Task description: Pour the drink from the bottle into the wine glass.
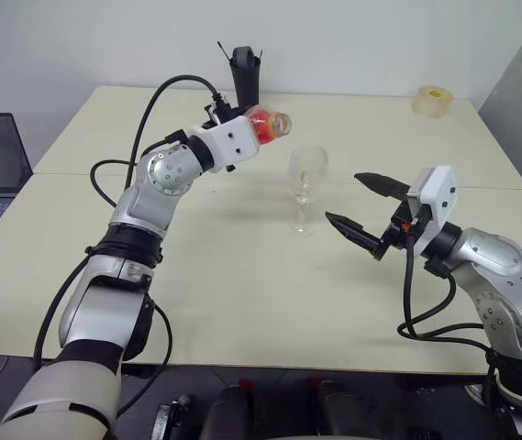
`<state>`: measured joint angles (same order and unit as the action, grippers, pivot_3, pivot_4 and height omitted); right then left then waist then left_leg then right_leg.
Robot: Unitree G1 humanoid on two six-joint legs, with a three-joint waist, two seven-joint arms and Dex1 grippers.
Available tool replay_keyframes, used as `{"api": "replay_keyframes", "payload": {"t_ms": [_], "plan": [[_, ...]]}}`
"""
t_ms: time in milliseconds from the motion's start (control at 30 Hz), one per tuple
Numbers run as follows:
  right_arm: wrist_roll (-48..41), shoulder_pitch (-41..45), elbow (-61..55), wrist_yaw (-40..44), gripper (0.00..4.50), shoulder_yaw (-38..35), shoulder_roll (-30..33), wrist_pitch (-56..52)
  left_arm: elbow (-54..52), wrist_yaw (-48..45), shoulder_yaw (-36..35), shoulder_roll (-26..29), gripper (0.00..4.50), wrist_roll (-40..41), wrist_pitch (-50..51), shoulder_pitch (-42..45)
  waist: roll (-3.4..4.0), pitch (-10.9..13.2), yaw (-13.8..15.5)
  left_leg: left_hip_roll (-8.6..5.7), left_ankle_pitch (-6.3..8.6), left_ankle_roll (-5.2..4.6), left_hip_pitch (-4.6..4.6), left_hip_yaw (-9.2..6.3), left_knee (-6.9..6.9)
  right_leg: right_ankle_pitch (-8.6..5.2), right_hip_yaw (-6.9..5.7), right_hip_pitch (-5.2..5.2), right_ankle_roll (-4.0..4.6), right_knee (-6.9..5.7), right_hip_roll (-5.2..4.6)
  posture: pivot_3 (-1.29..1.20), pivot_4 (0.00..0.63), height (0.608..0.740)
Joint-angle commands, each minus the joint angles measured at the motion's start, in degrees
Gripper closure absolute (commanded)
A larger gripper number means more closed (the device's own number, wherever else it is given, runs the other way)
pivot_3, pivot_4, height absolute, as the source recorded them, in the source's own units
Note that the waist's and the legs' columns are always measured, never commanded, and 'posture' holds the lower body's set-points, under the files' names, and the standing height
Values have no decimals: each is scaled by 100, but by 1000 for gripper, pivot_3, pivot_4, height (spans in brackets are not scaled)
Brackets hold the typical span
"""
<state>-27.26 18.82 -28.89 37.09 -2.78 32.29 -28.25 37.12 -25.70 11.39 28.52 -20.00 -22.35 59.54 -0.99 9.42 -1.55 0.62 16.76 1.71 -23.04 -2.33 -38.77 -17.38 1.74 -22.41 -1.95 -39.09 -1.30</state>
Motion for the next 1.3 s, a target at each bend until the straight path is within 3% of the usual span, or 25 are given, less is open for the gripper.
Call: {"api": "replay_keyframes", "payload": {"t_ms": [33,533,1300], "plan": [[134,-35,-164,-75,0,43,-36,187,-111,247,31,-27,3101,-126,-180,243,0,0,-1,0,0,0,0,0,0,0,0,0,0,0,0,0,150,740],[272,-74,-194,-121,0,105,-48,160,219,815,373,118,3101,-863,-589,463,0,0,-2,-2,-6,10,1,2,-1,0,-1,0,0,-1,0,0,150,740],[277,-148,-291,-88,0,107,124,-55,418,955,541,119,3101,-1182,-545,632,0,0,-4,-4,-7,13,1,5,-2,0,1,0,0,-4,0,0,150,740]]}}
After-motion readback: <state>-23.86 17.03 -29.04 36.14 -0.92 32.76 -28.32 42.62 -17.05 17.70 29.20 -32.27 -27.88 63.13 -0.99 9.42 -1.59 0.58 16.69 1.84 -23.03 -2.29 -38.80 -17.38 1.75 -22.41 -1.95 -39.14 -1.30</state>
